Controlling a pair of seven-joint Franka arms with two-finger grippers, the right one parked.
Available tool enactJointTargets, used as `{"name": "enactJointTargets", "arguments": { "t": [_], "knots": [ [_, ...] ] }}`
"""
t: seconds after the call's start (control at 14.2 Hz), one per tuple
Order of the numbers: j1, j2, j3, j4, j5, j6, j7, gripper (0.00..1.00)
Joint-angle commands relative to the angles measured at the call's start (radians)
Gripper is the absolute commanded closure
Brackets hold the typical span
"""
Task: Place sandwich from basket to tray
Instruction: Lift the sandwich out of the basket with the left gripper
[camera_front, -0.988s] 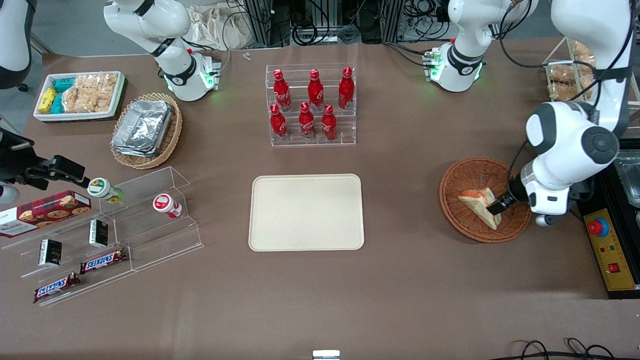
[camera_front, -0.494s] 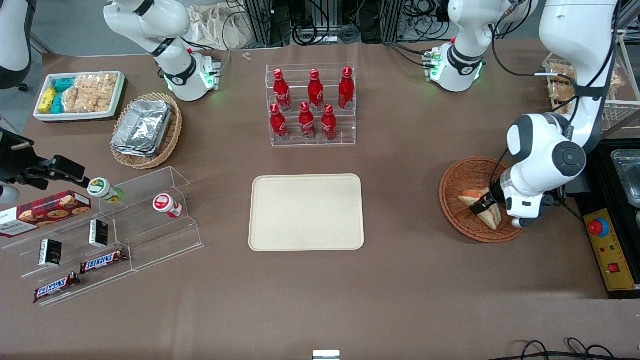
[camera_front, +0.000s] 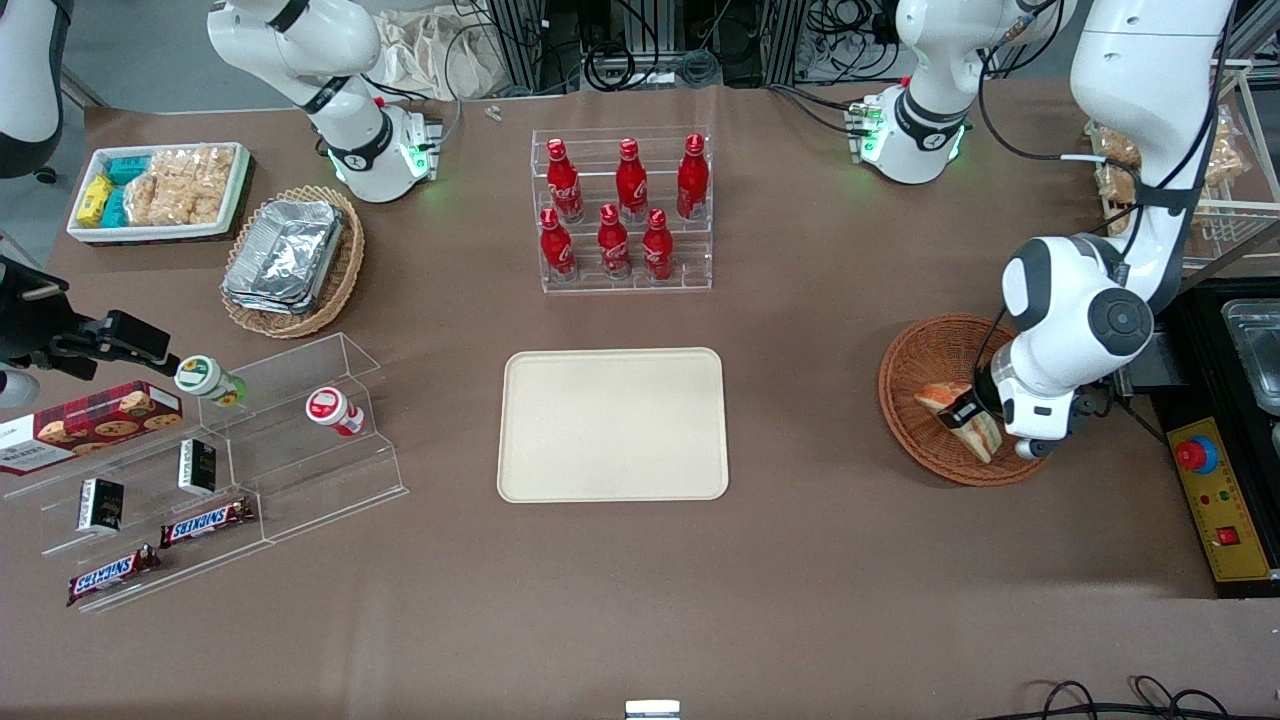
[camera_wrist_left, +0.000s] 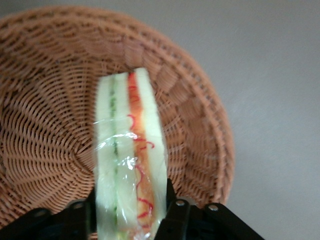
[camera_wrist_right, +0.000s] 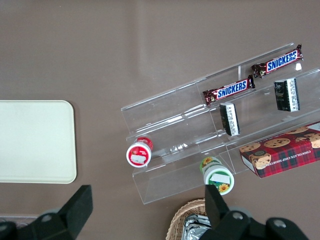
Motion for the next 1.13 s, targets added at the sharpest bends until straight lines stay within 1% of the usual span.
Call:
{"name": "enactJointTargets", "arguments": {
  "t": [0.0, 0.14, 0.35, 0.49, 0.56, 0.64, 0.71, 0.85, 0.99, 1.06],
  "knots": [
    [-0.010, -0.059, -0.001, 0.044, -0.007, -0.053, -0.063, 1.00],
    [-0.010, -0.094, -0.003, 0.131, -0.007, -0.218, -0.063, 1.00],
    [-0.021, -0.124, -0.014, 0.337, -0.005, -0.526, -0.064, 1.00],
    [-0.033, -0.122, -0.050, 0.502, 0.010, -0.715, -0.075, 1.00],
    [-0.035, -0.115, -0.088, 0.576, 0.017, -0.786, -0.078, 1.00],
    [-0.035, -0.109, -0.133, 0.634, 0.019, -0.825, -0.081, 1.00],
    [-0.036, -0.104, -0.179, 0.661, 0.021, -0.831, -0.087, 1.00],
    [-0.053, -0.099, -0.282, 0.669, 0.033, -0.823, -0.138, 1.00],
    [-0.120, -0.046, -0.340, 0.669, 0.096, -0.787, -0.140, 1.00],
    [-0.168, -0.003, -0.345, 0.667, 0.114, -0.736, -0.144, 1.00]
  ]
}}
